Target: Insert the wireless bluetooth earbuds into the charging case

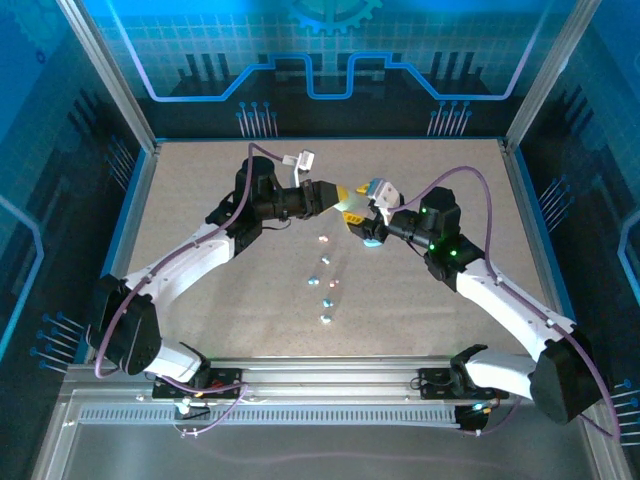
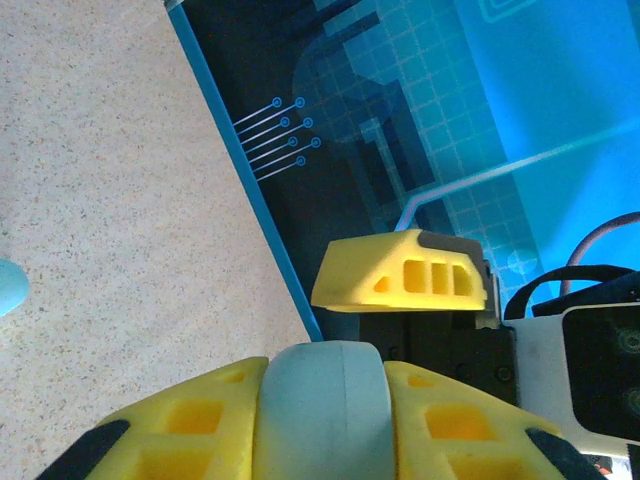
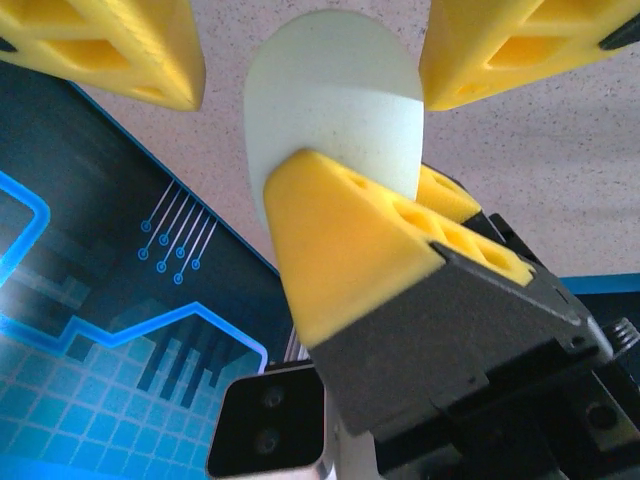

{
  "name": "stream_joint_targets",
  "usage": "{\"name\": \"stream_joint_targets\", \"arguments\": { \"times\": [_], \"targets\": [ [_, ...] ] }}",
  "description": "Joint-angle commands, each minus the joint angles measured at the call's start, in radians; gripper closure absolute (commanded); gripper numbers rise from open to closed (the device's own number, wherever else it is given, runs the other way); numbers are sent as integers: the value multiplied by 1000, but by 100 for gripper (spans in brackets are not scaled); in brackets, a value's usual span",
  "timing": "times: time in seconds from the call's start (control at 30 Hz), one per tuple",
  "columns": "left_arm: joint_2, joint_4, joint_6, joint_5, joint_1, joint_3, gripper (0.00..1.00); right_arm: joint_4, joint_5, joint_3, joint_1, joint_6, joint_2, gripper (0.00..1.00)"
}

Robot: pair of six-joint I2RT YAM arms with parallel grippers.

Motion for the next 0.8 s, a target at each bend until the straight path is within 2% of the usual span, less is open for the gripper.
{"name": "stream_joint_targets", "arguments": {
  "times": [0.0,0.13,0.53,0.77],
  "targets": [
    [-33,23,-7,31,2,-10,91,58,-26,30,-10,7,-4,40],
    [-37,25,-8,33,0,-13,91,18,-36,50,-11,-10,9,43],
    [-37,50,-8,49,0,-17,90,-20,-34,53,-10,-45,37,42],
    [-32,55,-5,53,1,-17,90,-2,-30,52,-10,-39,27,48]
  ]
}}
